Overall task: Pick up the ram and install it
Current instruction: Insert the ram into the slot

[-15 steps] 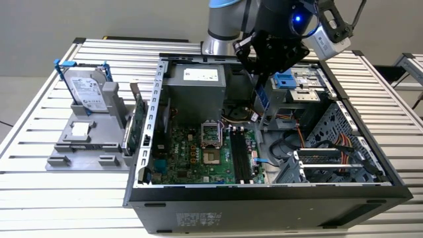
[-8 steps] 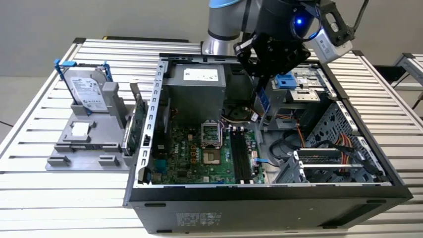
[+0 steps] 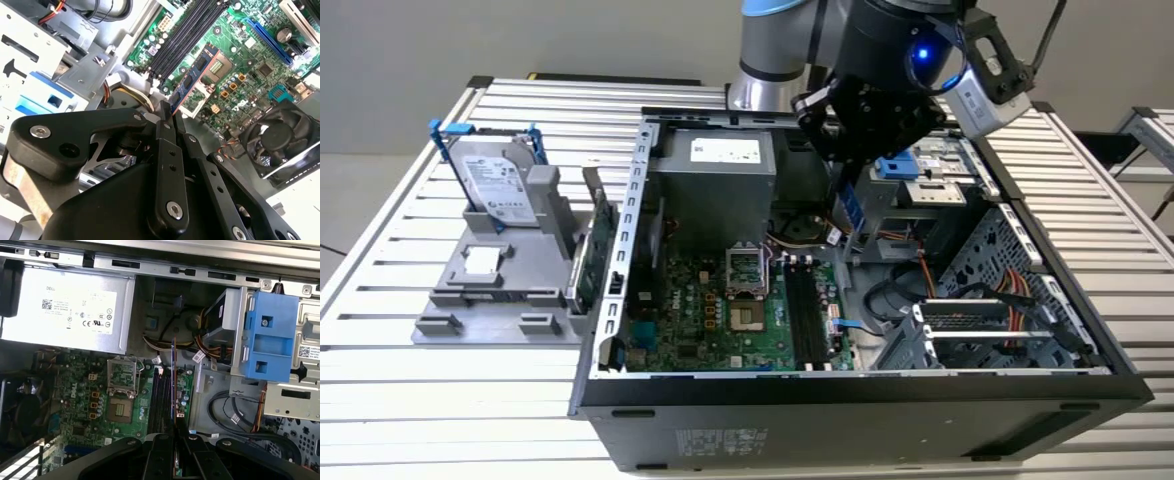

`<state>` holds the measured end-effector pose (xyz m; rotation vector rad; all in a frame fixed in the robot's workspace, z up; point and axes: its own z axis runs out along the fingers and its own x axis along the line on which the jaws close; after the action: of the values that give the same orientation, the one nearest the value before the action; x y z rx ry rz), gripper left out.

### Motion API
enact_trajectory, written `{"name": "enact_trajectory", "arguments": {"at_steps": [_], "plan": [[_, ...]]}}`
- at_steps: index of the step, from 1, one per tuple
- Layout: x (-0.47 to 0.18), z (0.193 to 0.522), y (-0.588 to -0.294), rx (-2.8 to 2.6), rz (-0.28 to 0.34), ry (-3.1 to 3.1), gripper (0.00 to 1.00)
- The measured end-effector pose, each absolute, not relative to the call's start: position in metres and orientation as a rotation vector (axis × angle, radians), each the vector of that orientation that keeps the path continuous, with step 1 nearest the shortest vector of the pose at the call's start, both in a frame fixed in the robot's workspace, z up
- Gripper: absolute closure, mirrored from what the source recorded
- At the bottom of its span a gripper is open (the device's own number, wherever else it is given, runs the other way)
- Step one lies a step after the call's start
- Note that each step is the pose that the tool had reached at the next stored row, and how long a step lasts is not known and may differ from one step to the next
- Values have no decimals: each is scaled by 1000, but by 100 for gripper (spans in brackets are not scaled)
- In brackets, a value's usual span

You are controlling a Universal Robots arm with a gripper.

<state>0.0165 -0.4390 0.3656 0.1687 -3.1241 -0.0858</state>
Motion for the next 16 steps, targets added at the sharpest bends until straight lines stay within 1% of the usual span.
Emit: {"name": "enact_trajectory", "arguments": {"at_steps": [16], "plan": [[17,362,-440,168,-88,-3124,100]]}}
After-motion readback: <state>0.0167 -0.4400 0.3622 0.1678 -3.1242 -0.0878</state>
